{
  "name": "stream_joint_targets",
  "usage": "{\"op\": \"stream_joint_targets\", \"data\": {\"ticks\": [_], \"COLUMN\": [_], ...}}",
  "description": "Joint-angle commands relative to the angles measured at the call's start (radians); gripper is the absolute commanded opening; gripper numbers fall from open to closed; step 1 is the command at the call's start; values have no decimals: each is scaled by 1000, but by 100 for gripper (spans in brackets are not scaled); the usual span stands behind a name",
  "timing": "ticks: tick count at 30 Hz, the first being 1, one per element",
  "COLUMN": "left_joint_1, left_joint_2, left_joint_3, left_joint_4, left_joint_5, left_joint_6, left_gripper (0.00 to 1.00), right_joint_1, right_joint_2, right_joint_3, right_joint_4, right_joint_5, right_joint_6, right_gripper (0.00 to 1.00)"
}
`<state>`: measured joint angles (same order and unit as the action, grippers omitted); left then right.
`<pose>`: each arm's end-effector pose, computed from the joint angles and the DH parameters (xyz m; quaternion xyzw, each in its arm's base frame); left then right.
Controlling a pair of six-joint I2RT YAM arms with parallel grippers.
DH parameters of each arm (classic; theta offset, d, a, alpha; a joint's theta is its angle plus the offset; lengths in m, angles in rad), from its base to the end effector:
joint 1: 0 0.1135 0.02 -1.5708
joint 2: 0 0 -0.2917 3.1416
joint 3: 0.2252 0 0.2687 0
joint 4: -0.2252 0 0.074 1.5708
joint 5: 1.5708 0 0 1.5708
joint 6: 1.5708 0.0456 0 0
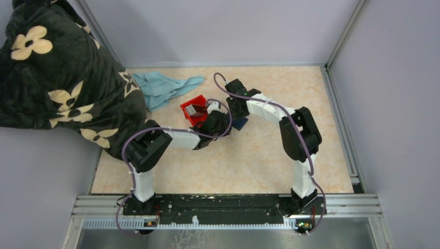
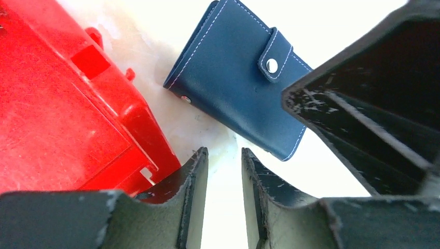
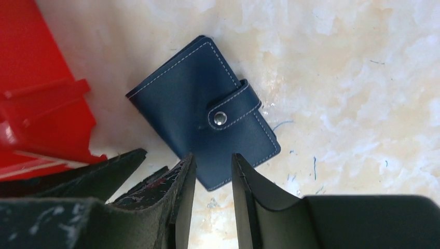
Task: Put the credit cards into the card holder
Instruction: Close the card holder at the center of the board, then reset both arms
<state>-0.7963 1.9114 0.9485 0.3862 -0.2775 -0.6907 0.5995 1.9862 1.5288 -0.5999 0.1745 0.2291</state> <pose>0.2992 -0.2880 0.1435 -0.0199 0.8728 -0.2302 0.4299 0.3823 0.2517 0.2150 -0.1557 0.9511 0.0247 0.2655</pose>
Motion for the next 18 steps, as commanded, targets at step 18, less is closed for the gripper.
{"op": "stream_joint_targets", "data": {"ticks": [18], "left_joint_1": [-284], "left_joint_2": [-447], "left_joint_3": [-183], "left_joint_4": [-367], "left_joint_5": [-273], "left_joint_6": [6], "left_gripper": [59], "right_joint_1": [-13], "right_joint_2": [-695], "right_joint_3": [-661], "right_joint_4": [381], "right_joint_5": [261], "right_joint_6": [158], "right_gripper": [54]}}
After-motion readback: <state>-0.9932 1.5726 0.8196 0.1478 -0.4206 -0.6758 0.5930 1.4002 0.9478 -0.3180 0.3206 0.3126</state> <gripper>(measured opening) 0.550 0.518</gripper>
